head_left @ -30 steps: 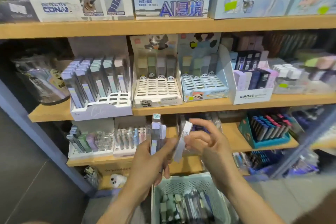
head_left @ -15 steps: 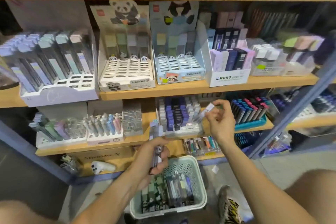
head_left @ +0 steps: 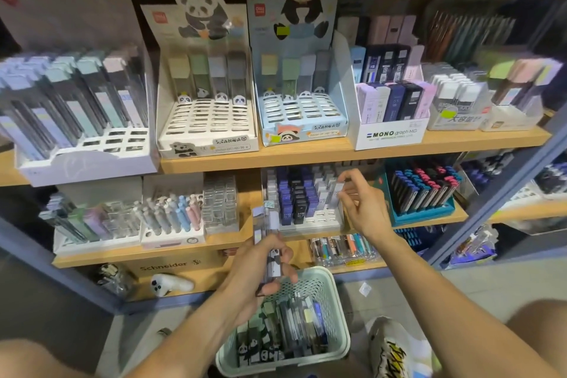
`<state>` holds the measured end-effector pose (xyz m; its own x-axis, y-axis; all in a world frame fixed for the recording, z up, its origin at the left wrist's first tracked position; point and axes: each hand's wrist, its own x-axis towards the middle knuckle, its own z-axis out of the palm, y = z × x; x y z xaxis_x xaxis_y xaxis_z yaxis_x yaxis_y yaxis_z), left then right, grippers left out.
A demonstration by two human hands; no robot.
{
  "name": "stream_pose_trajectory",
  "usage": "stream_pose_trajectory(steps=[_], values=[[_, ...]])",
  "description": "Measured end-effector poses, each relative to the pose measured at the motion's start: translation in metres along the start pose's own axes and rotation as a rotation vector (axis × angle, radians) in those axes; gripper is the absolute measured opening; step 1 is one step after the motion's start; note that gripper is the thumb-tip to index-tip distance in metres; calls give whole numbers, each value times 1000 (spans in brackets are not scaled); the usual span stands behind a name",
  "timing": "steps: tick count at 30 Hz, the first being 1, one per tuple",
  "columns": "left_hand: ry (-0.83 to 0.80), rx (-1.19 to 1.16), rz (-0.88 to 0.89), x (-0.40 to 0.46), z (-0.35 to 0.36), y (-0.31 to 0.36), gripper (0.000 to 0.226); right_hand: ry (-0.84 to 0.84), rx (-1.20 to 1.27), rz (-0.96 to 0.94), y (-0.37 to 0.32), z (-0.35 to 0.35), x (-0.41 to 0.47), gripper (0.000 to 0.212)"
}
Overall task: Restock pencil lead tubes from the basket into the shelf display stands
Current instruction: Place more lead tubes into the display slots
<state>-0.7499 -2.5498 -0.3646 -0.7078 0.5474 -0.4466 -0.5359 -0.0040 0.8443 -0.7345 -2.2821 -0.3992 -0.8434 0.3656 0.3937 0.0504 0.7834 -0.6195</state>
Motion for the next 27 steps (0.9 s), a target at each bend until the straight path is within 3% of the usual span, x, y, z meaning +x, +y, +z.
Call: stream_pose_trajectory(steps=[5, 9, 18, 24, 27], values=[[28, -19, 1, -1, 2, 2, 28, -87, -137, -83, 1, 7, 1, 30], [31, -35, 3, -3, 2, 5, 21, 53, -210, -107, 3, 12, -1, 28], [4, -32, 15, -12, 2, 7, 20, 91, -226, -68, 2, 15, -7, 29], [-21, -20, 41, -20, 3, 10, 25, 106, -196, -27, -2, 11, -19, 41], [-38, -19, 74, -26, 3, 17, 30, 241, 23, 99, -45, 10, -23, 22]])
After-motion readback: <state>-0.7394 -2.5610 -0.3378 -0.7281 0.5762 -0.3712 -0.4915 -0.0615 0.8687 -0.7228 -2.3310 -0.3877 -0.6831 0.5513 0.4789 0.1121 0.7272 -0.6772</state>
